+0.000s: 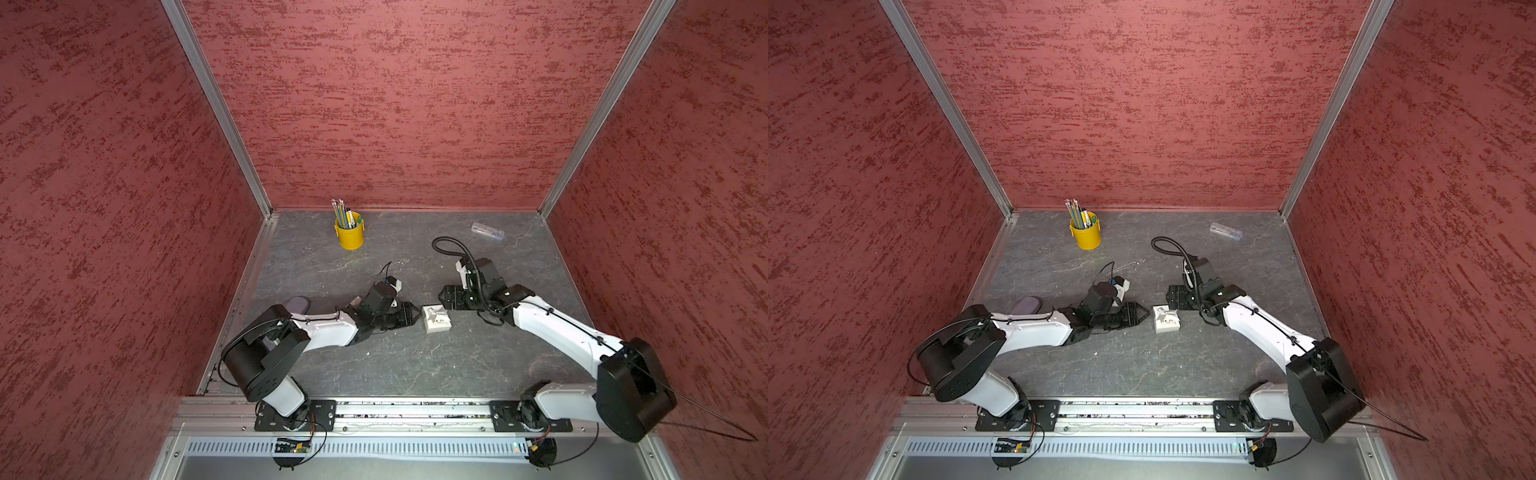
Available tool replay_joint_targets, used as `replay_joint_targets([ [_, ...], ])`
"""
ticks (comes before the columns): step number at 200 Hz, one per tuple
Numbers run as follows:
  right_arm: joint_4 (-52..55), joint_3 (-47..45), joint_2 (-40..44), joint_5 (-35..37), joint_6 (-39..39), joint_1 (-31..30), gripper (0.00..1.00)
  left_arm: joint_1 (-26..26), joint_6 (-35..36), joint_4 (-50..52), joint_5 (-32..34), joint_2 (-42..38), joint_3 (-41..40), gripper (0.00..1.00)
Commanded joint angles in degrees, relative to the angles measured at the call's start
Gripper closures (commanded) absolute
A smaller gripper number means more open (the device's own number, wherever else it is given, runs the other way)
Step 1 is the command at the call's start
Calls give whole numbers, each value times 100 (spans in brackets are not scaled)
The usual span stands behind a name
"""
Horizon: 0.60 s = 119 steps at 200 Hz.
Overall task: Take the necklace out of the lift-off lid jewelry box
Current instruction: Close the lid on the jewelry box, then move the jewelry box to the center of the board.
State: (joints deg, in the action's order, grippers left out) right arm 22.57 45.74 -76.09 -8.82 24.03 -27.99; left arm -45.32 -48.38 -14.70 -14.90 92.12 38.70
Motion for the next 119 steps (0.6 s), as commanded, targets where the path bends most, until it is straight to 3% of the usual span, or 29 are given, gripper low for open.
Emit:
replay_joint_targets([
  [1,-276,-203,-107,-429,37,48,18,-118,-107,-226,-100,327,219,49],
  [48,-750,-628,-374,-918,251,48,33,-223,-178,-343,-211,878,507,54],
  [81,-1165,-880,-534,-1241,411,48,46,-222,-285,-532,-224,1065,463,65],
  [119,-1361,-894,-685,-1182,385,57,49,-214,-373,-709,-233,1281,553,74],
])
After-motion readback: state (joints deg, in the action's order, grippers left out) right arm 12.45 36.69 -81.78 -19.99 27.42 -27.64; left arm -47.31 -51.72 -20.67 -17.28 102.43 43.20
